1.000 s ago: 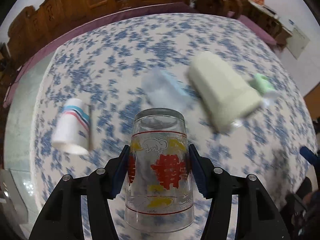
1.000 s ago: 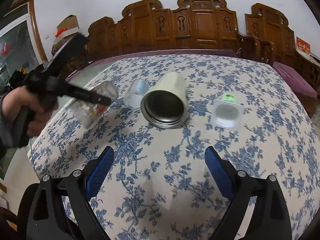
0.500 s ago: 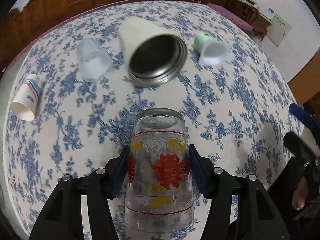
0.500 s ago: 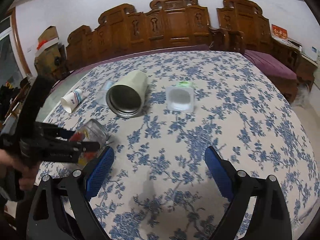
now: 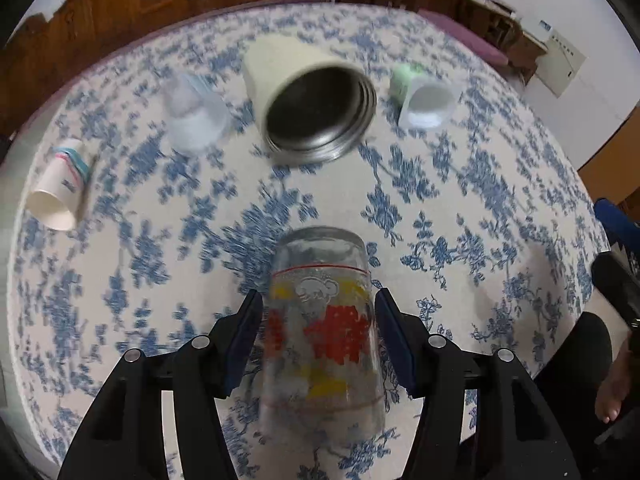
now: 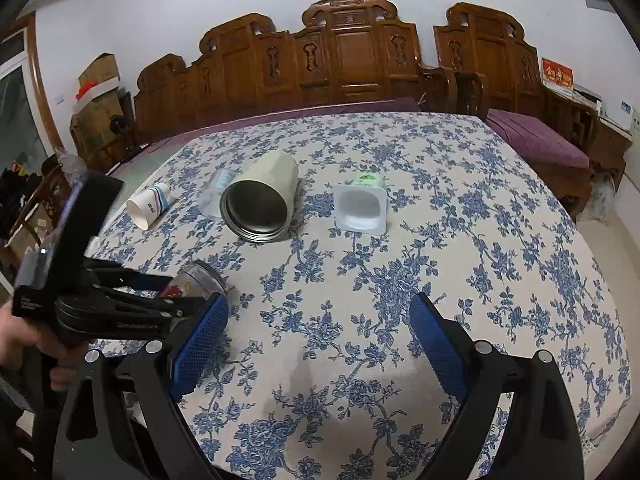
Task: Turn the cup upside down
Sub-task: 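Lift the glass with the left tool toward the right tool, then close the right tool on the glass while the left tool releases it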
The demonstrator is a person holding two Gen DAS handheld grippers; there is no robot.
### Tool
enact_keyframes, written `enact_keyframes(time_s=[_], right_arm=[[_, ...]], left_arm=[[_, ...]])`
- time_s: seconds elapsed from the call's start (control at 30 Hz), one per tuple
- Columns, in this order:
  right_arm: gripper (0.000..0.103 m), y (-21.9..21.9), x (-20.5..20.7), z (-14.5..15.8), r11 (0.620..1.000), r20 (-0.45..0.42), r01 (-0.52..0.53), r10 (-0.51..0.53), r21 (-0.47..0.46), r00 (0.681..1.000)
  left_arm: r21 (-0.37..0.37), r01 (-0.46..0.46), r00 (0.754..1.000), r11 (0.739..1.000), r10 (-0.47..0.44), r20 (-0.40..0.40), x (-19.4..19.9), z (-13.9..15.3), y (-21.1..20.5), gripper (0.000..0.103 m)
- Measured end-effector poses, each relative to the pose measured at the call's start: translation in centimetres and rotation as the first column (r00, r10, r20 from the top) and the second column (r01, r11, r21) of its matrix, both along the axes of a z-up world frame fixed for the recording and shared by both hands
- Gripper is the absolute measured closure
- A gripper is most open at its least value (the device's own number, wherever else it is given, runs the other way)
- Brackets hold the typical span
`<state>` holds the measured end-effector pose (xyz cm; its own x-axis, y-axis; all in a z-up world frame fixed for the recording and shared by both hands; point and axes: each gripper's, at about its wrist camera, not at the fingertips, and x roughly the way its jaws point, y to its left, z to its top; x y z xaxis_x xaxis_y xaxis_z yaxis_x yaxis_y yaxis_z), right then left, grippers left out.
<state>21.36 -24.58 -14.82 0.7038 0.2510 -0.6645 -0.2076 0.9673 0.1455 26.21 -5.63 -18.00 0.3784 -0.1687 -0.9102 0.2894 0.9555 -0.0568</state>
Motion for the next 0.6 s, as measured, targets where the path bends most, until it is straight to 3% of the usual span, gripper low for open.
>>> enact_keyframes(time_s=[0.3,0.4,0.47,0.53,0.6], right_arm=[[0.01,4.1,0.4,1.5,0.997,0.002,-0.069,0.069,-0.028,0.998],[0.01,5.8,1.1,1.7,0.995,-0.025,-0.099,0.098,-0.021,0.995],[0.01,7.0,1.6,1.6,0.993,-0.045,-0.119,0.119,-0.016,0.992],[0.01,8.3,2.1,1.4,0.99,-0.067,-0.137,0.136,-0.017,0.989],[0.01,9.5,2.8,1.0,0.988,-0.099,-0.153,0.152,-0.005,0.983]], left_arm=[[-0.05,-0.066,0.985,0.997,0.073,0.154,-3.5,5.7,5.3,0.044],[-0.066,-0.098,0.972,0.993,0.11,0.208,-5.0,7.0,7.4,0.032],[-0.081,-0.132,0.957,0.988,0.148,0.249,-6.1,7.7,9.1,0.016],[-0.088,-0.177,0.935,0.98,0.195,0.296,-7.1,8.0,10.8,0.009],[-0.102,-0.205,0.924,0.973,0.227,0.309,-7.8,8.0,12.1,0.008]])
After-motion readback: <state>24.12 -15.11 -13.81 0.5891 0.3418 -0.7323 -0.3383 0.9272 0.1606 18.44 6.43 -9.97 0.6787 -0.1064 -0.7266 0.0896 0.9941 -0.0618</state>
